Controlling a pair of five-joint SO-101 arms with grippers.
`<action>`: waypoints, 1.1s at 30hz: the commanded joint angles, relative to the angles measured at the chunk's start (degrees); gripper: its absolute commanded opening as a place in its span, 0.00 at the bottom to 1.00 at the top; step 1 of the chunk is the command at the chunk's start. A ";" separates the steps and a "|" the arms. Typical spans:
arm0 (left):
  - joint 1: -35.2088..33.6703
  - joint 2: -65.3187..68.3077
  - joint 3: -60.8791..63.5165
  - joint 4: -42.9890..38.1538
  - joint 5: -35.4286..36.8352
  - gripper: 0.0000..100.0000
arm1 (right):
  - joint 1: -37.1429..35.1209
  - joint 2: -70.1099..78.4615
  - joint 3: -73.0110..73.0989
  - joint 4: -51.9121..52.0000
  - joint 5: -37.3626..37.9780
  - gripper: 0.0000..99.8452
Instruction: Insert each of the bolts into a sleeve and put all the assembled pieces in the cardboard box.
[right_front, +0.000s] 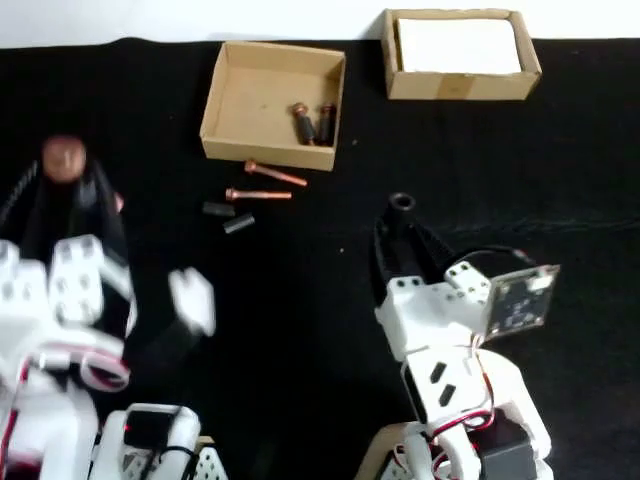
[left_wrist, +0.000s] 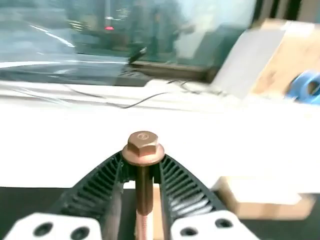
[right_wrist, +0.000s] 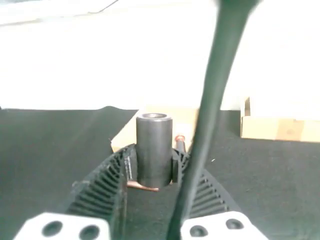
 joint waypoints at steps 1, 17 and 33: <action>9.19 5.76 -2.77 -3.43 5.01 0.01 | -3.21 1.63 -1.54 -0.40 3.52 0.01; 30.81 36.18 -21.49 -3.08 11.96 0.01 | -6.46 4.53 9.80 -17.27 3.96 0.01; 32.40 41.54 -20.70 1.58 13.19 0.01 | -6.37 4.53 13.58 -23.34 3.96 0.01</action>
